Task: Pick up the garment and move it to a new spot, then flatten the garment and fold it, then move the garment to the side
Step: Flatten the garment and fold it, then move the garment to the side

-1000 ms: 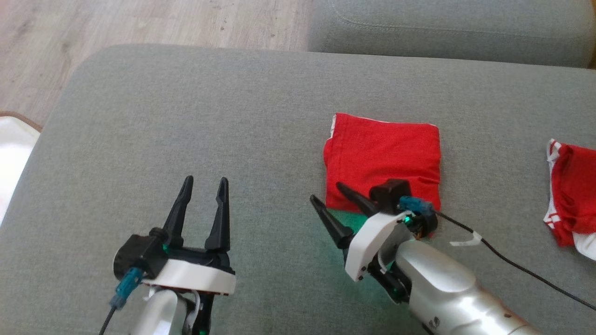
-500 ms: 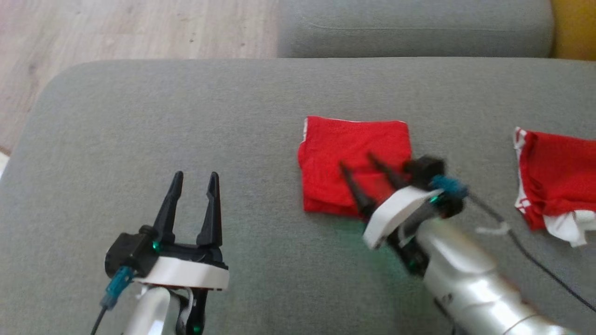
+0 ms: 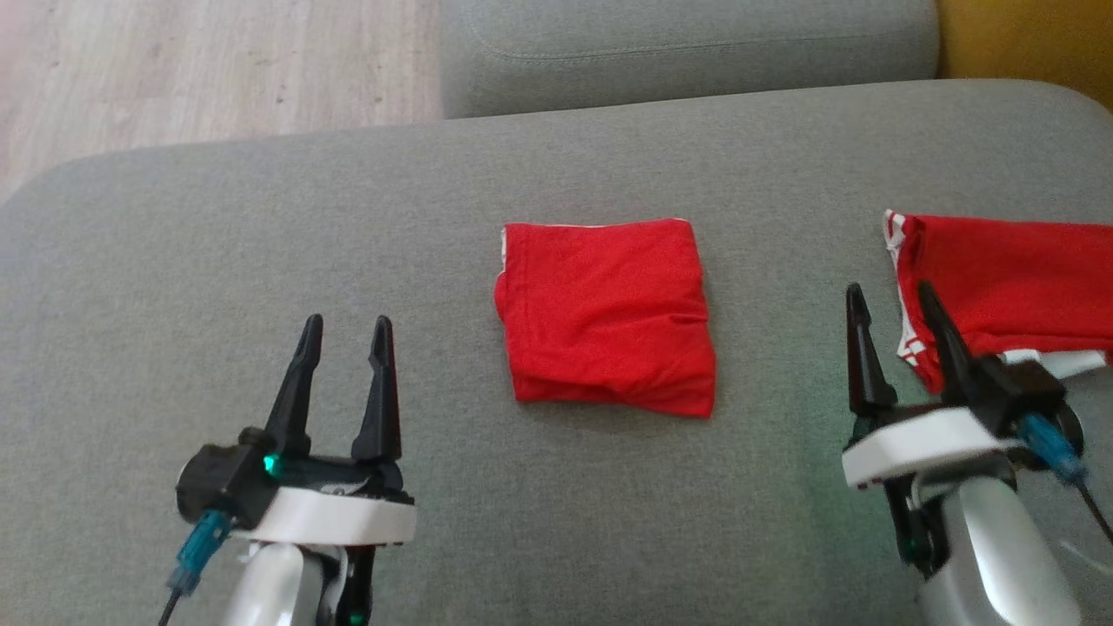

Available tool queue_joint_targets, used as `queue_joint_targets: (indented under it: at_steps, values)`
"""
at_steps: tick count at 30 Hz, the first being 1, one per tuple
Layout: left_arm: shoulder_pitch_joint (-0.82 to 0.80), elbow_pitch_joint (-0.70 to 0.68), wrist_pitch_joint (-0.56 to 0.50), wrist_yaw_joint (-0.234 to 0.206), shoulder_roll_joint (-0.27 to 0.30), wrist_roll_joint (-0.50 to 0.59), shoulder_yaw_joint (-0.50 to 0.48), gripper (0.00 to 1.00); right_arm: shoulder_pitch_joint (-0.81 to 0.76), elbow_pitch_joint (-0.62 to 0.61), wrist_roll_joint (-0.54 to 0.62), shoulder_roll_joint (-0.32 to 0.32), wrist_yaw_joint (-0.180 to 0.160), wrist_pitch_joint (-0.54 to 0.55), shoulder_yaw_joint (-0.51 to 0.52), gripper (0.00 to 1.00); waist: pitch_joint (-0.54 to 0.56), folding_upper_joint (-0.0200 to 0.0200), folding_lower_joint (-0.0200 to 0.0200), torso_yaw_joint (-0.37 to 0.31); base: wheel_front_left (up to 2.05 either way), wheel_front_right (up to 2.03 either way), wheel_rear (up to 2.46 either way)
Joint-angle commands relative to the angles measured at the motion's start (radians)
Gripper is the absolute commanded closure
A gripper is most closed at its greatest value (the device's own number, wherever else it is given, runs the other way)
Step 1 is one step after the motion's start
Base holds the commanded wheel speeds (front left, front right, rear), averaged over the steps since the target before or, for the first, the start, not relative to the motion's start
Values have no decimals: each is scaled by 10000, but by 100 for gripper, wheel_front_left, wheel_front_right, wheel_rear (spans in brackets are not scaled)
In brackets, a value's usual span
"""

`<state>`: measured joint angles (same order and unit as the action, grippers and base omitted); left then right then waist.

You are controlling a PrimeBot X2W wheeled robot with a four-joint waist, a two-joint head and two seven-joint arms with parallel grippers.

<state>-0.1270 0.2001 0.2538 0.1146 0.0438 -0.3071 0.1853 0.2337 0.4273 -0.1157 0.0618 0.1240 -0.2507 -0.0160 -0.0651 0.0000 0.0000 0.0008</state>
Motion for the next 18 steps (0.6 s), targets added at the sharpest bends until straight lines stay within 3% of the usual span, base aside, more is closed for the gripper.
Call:
queue_joint_targets:
  at_steps: [1,6,18]
  values:
    - [-192,-403,80,15,64,68,-419,0,257,-561,-25,-104,67,-109,-221,0,5,0,0,-76,0,0,0]
    - [188,-623,80,29,64,136,-714,0,-776,-1548,-447,-113,67,-110,-100,0,60,0,0,-280,0,0,0]
    - [346,-753,80,7,64,156,-677,0,-936,-1699,-532,-115,67,-110,-239,0,201,0,0,-288,0,0,0]
